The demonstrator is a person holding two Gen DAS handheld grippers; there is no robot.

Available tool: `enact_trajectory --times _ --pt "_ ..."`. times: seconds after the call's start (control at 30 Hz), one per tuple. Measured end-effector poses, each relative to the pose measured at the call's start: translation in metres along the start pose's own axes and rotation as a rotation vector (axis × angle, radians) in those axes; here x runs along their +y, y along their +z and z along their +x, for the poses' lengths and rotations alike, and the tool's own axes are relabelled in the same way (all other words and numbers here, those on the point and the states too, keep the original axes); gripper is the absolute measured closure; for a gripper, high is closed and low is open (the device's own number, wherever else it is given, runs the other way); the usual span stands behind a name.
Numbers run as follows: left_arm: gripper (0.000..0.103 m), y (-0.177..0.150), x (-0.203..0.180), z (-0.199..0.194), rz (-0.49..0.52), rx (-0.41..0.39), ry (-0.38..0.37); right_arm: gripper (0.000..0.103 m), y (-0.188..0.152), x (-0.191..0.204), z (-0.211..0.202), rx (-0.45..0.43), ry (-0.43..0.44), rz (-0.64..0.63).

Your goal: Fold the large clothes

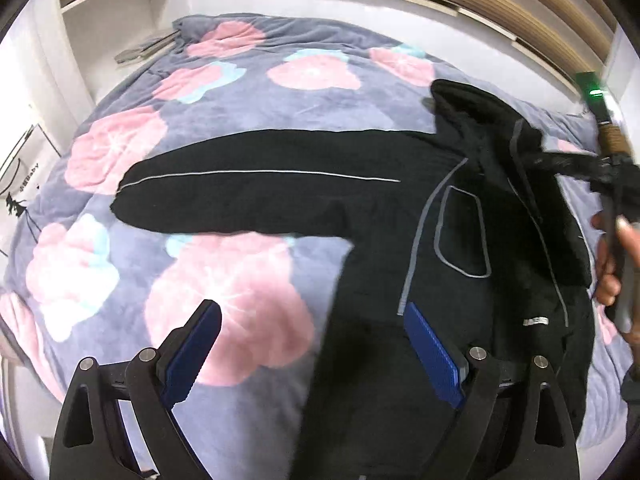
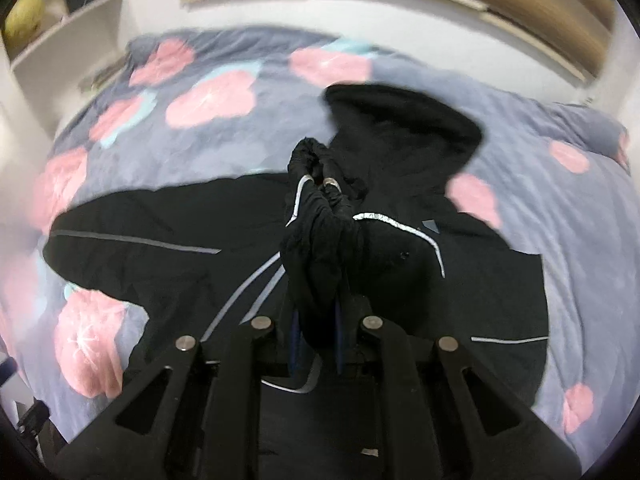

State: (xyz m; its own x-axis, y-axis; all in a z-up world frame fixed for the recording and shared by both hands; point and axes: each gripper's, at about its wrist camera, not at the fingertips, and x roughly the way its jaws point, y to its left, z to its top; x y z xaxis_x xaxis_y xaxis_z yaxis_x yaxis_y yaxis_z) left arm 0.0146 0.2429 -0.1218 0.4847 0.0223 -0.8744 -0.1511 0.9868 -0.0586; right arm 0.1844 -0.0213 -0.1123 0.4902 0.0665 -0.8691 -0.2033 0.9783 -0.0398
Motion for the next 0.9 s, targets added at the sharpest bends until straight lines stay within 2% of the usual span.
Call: enact_trajectory --times 0.1,0.27,0.33,0.4,0.43,0.47,0.53,0.6,0.67,0.77,0.83,0.9 --pt "0.01 0.009 0.011 0.014 -0.007 0.019 -0.009 0.092 -0.002 0.028 0.051 0.1 -0.046 -0.031" --pt "0.01 0.032 0.005 0.05 0.011 0.054 -0.015 0.091 0.002 0.051 0.105 0.179 -0.067 -0.021" --pt "0.01 0.043 -0.001 0.066 0.019 0.075 -0.025 0.087 0.006 0.06 0.117 0.188 -0.06 -0.031" --pt "0.01 0.054 -0.007 0.08 0.021 0.088 -0.03 0.076 0.008 0.071 0.139 0.219 -0.03 -0.057" --pt "0.01 0.06 -0.011 0.088 0.023 0.095 -0.035 0.074 0.006 0.075 0.15 0.241 -0.011 -0.072" --pt "0.01 0.065 -0.015 0.095 0.025 0.1 -0.037 0.068 0.002 0.078 0.159 0.256 -0.011 -0.089" --pt "0.01 0.074 -0.023 0.109 0.031 0.116 -0.038 0.064 -0.005 0.084 0.17 0.249 -0.03 -0.143" --pt "0.01 0.082 -0.03 0.122 0.038 0.131 -0.045 0.058 -0.009 0.087 0.17 0.238 -0.018 -0.218" --pt "0.01 0.09 -0.038 0.129 0.042 0.132 -0.055 0.058 -0.008 0.078 0.158 0.234 0.042 -0.218" --pt "0.01 0.104 -0.05 0.133 0.045 0.105 -0.086 0.057 -0.006 0.038 0.113 0.163 0.16 -0.112" --pt "0.01 0.114 -0.063 0.135 0.051 0.091 -0.134 0.051 -0.011 0.005 0.081 0.1 0.188 -0.052" --pt "0.01 0.123 -0.08 0.138 0.074 0.086 -0.184 0.041 -0.023 -0.043 0.052 0.036 0.175 0.034"
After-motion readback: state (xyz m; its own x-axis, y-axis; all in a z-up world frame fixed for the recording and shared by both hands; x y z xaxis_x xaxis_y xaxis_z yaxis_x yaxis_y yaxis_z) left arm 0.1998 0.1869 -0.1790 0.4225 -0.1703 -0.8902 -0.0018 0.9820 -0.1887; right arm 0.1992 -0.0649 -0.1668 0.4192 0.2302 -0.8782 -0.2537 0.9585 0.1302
